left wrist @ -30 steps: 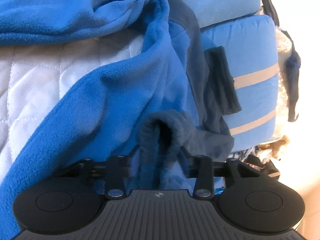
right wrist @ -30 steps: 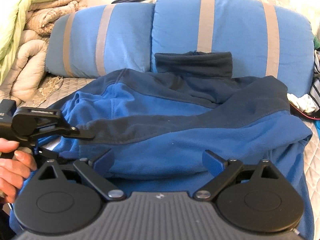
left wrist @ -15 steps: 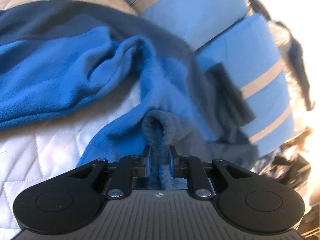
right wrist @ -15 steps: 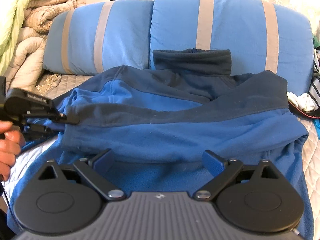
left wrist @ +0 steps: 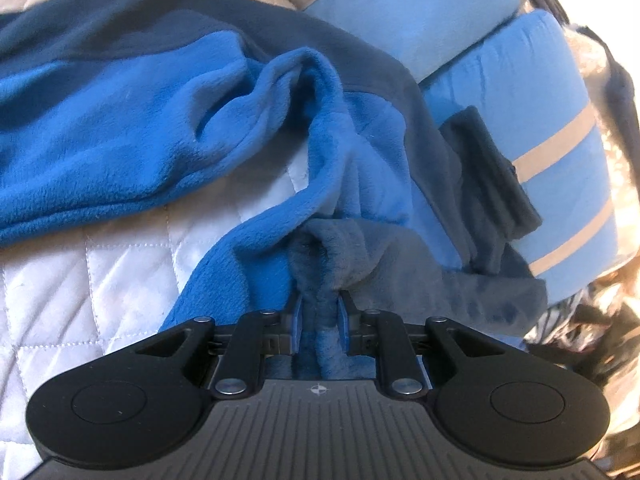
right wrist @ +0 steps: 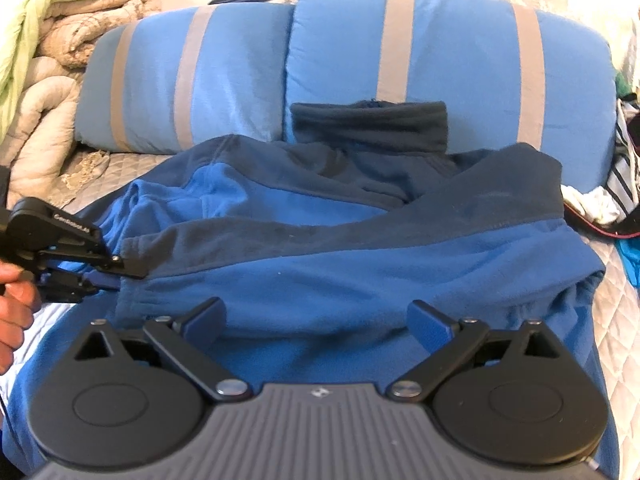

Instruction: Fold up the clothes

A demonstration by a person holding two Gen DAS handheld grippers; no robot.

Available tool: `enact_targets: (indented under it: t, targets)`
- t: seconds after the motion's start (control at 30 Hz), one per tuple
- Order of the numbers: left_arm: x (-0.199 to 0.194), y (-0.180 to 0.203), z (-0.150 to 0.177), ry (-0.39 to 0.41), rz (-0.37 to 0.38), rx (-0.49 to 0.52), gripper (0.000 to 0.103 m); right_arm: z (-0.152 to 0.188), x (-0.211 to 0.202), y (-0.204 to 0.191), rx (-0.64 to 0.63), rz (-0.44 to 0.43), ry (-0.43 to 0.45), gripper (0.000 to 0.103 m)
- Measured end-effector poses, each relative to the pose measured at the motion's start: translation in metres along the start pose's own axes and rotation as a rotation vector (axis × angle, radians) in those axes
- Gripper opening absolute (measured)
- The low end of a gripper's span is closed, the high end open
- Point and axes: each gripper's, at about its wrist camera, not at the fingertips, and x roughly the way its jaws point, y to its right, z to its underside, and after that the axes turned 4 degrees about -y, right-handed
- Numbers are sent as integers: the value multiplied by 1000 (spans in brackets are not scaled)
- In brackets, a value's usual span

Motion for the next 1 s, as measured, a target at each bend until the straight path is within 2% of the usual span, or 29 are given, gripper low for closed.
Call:
enact_targets:
  t: [0.13, 0.63, 0.83, 0.93, 1.0]
  targets:
    - [1, 4, 0, 1, -25, 22, 18, 0, 0, 1, 2, 3, 4, 102]
    - [0, 1, -3, -7, -27, 7, 18, 0, 3, -2, 0, -4, -4, 103]
    - [0, 5, -3, -10, -66, 8, 31, 0, 1, 0, 2, 7, 4, 103]
    - [-7, 9, 0, -7, -93, 26, 34, -1, -1, 3, -2, 14, 17, 103]
    - [-18, 10, 6, 1, -110, 31, 38, 0, -3, 8, -3, 23, 27, 103]
